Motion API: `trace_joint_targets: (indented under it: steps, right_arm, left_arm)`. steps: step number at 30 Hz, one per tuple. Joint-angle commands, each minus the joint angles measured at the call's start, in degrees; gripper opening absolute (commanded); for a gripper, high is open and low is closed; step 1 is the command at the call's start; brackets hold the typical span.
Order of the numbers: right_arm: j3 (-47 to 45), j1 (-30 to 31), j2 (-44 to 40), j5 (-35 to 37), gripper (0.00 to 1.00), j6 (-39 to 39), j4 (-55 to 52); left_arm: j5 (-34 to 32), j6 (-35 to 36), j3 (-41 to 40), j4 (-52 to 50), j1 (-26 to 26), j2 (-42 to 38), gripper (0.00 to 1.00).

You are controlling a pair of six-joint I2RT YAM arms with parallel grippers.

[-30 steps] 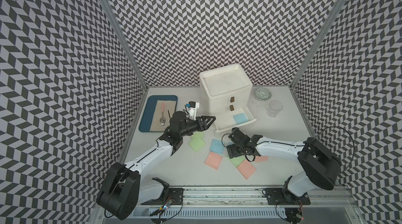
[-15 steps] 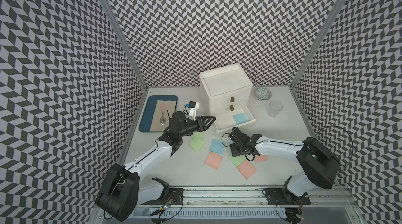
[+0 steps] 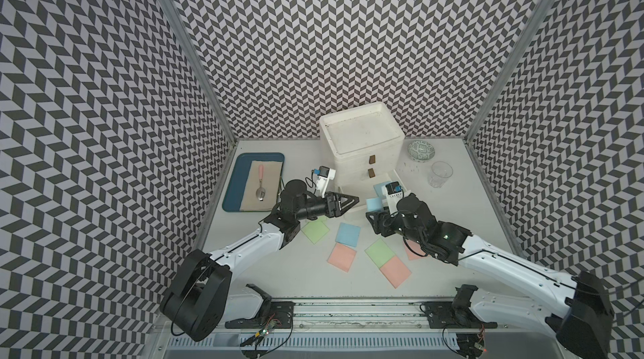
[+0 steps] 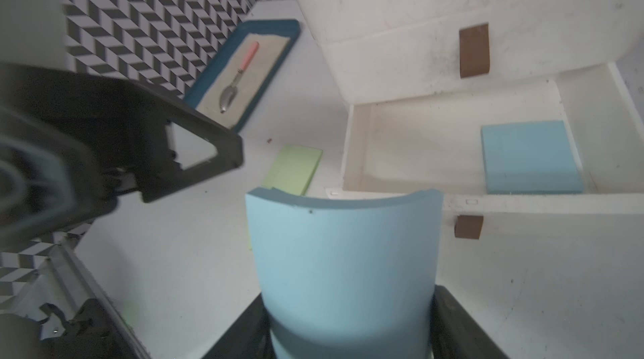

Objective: Please put the sticky notes in the drawer by color
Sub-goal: Pick up the sticky notes from the center of the board.

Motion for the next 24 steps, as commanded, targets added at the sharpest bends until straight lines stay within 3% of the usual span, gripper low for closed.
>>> trace_joint_targets:
  steps: [1, 9, 16, 18, 20, 22, 24]
  right_arm:
    - [-0.42, -0.78, -0.86, -3.51, 0.69, -1.99, 7.42]
    - [0.7, -0.78, 1.32, -6.12, 0.7, -3.14, 8.36]
    - [0.86, -0.78, 0.98, -7.54, 0.7, -3.68, 9.55]
    - [0.71, -0.78, 0.78, -7.21, 0.7, -3.87, 9.57]
    - [0.71, -0.86, 0.67, -6.71, 0.71, -3.98, 9.41]
    - [0.53, -1.09, 0.37, -6.14, 0.74, -4.06, 9.32]
    - [0.12, -2.21, -0.14, -6.84, 0.81, -3.87, 9.35]
  left_arm:
    - [4.58, -2.16, 2.17, 6.84, -1.06, 1.1, 0.61]
    - [5.58, -3.95, 4.59, 9.24, -2.92, 3.56, 0.6]
    - [4.8, -4.11, 4.85, 8.98, -3.18, 5.9, 0.5]
    - [4.62, -4.19, 4.94, 9.03, -3.17, 6.28, 0.37]
    - [4.62, -4.31, 5.23, 9.07, -3.1, 6.61, 0.17]
    - [4.77, -4.33, 5.51, 8.89, -2.85, 6.83, 0.07]
    - [4.62, -4.42, 5.6, 8.92, -2.12, 6.91, 0.03]
